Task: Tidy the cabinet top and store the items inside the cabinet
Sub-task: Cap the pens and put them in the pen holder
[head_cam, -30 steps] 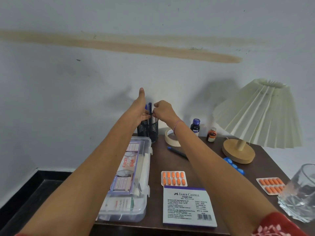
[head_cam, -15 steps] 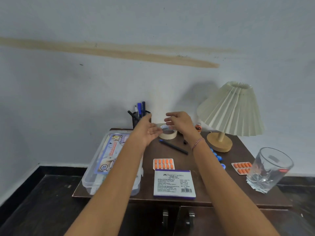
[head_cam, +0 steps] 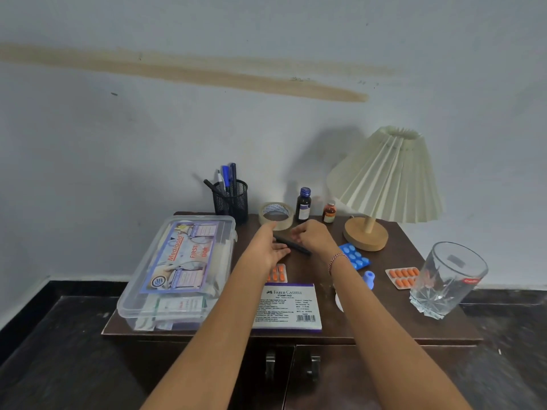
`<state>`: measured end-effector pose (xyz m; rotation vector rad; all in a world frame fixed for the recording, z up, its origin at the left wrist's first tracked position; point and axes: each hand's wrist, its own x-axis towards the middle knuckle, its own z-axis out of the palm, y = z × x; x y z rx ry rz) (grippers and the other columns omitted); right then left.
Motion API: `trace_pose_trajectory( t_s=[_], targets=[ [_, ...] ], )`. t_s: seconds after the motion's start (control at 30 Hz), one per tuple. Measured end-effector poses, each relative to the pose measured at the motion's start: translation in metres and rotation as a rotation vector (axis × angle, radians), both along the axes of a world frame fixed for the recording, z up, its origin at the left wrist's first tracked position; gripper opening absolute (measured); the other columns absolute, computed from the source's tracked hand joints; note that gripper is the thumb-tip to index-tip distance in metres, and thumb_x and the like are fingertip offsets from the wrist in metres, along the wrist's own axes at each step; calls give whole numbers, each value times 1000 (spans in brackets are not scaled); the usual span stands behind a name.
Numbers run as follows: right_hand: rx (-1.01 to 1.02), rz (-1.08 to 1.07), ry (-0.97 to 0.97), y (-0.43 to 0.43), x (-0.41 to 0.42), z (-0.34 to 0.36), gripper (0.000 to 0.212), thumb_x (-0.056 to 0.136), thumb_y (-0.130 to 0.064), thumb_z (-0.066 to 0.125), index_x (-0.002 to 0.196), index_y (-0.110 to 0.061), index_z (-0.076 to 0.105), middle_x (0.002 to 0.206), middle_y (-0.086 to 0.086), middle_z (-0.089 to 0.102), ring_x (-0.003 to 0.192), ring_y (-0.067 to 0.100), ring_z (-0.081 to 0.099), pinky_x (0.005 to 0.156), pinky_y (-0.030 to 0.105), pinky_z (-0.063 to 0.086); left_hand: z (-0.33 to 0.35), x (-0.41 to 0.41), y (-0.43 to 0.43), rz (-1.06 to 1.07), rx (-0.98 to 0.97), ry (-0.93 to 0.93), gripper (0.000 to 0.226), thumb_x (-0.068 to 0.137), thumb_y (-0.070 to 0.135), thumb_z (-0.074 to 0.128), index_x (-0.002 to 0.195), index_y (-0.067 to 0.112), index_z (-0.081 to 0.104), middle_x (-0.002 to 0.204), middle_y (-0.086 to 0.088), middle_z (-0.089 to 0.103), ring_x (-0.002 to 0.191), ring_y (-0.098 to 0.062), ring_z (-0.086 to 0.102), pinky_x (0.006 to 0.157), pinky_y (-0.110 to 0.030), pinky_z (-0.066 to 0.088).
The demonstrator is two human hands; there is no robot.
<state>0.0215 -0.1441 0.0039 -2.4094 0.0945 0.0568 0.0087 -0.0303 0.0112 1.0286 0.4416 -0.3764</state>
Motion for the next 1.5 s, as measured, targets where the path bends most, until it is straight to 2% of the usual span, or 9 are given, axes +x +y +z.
trace_pose_trajectory(
  t_s=[0.27,0.6,0.67,0.8,0.9,1.0,1.2,1.33,1.5],
  targets=[
    [80,-6,45,-7,3,-10,32,88,6,50,114,-3,67,112,12,70,96,16,64,92,24,49,-9,7,1,20,-38,9,54,95,20,50,141,-1,29,131,-32,45,120,-40,51,96,-42,46],
    [141,15,0,-6,-2,-11,32,84,-2,65,115,-9,67,116,8,69,110,19,62,101,32,47,-15,8,7,19,-34,26,50,93,12,51,135,-5,32,128,-31,47,115,-40,55,85,-43,50],
    [188,20,-12,-6,-4,-10,33,83,-1,65,115,-9,67,113,8,70,108,18,63,97,29,49,-16,9,9,32,-29,25,44,94,9,51,132,-7,35,119,-31,52,110,-39,58,85,-44,50],
    [291,68,-74,-8,-6,-6,33,82,1,66,115,-6,67,107,10,72,101,18,67,84,18,51,-15,11,10,20,73,-36,26,93,4,51,117,-8,54,88,-22,64,73,-26,64,76,-36,52],
    [338,102,-90,-8,-7,-2,34,81,-1,68,114,-6,67,105,9,72,90,10,66,71,10,50,-15,10,12,31,144,-69,22,91,6,59,107,-8,61,74,-16,65,67,-22,65,67,-32,56],
    [354,129,-96,-8,-7,1,34,80,-1,69,113,-6,68,102,8,72,89,9,66,73,9,50,-15,8,15,68,190,-111,22,86,6,65,104,-7,61,75,-15,67,66,-20,67,54,-26,59],
    [410,69,-109,-19,2,2,28,88,-4,63,115,-3,65,107,13,70,91,12,65,78,13,53,-10,5,20,94,324,-250,30,90,8,60,116,-7,55,104,-22,67,86,-24,66,78,-32,55],
    [203,-179,-188,-45,16,2,30,93,0,45,117,3,63,117,22,65,109,30,62,101,39,48,-4,5,26,138,419,-355,30,91,8,59,117,-5,55,102,-18,65,83,-21,66,79,-29,54],
    [-210,-147,-156,-38,16,-3,34,96,-8,42,123,-8,63,127,15,61,116,32,56,100,33,41,-1,3,27,148,533,-458,19,90,8,61,107,1,60,80,-4,63,69,-13,64,71,-27,56]
  ],
)
